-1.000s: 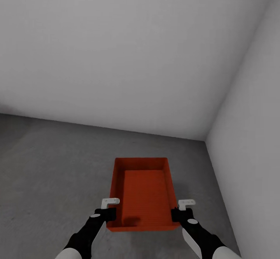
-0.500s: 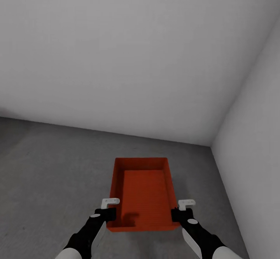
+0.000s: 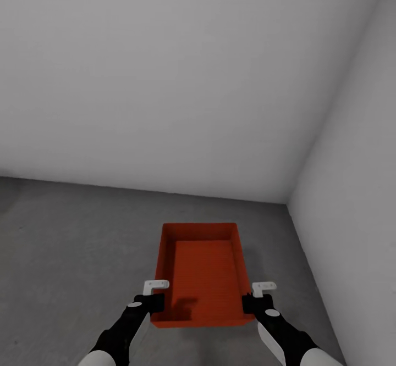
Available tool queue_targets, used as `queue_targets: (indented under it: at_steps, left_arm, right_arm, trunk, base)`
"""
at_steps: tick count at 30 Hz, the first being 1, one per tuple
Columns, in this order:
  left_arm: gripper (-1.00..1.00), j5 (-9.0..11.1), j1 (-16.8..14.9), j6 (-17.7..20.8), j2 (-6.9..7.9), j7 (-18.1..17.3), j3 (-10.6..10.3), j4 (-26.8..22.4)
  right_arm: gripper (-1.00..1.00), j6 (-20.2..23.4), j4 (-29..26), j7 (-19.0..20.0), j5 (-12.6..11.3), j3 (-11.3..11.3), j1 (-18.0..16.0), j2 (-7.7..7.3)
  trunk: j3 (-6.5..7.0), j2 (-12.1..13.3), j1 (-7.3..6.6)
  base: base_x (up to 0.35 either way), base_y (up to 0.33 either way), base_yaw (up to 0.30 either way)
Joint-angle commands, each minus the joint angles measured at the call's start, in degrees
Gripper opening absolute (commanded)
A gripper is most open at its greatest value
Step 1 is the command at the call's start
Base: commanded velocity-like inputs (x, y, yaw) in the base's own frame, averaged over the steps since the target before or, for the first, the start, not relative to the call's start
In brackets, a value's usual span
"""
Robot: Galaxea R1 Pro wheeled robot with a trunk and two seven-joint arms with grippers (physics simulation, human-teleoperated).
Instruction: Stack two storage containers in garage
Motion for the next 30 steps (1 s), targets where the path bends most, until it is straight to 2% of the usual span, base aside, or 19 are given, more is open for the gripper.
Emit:
queue_targets:
  at_steps: [1,17,22,30]
  left_arm:
    - [-1.00,-0.5,0.0,-0.9,0.03,0.4,0.0,-0.3]
    - [-1.00,-0.5,0.0,-0.9,0.03,0.4,0.0,-0.3]
    - [-1.00,-0.5,0.0,-0.9,0.03,0.4,0.1,-0.3]
    - [-1.00,-0.3,0.0,-1.0,0.03,0.4,0.1,-0.4]
  right_arm:
    - [-1.00,0.0,1.9,-0.5,-1.0,-0.8,-0.1,-1.19]
    - [-1.00,0.0,1.9,-0.5,-1.0,-0.9,-0.1,-1.21]
    - [-1.00,0.0,1.9,-0.5,-1.0,-0.9,-0.1,-1.27]
    - [-1.00,0.0,1.9,-0.5,-1.0,-0.9,-0.1,-1.39]
  trunk:
    - [-0.03,0.0,0.00]
    - [0.08,0.0,0.00]
    - [0.08,0.0,0.00]
    - [0.08,0.0,0.00]
  base:
    - [0.000,0.000,-0.239]
    - [0.000,0.000,-0.237]
    - [0.049,0.003,-0.069]
    - [0.275,0.087,-0.006]
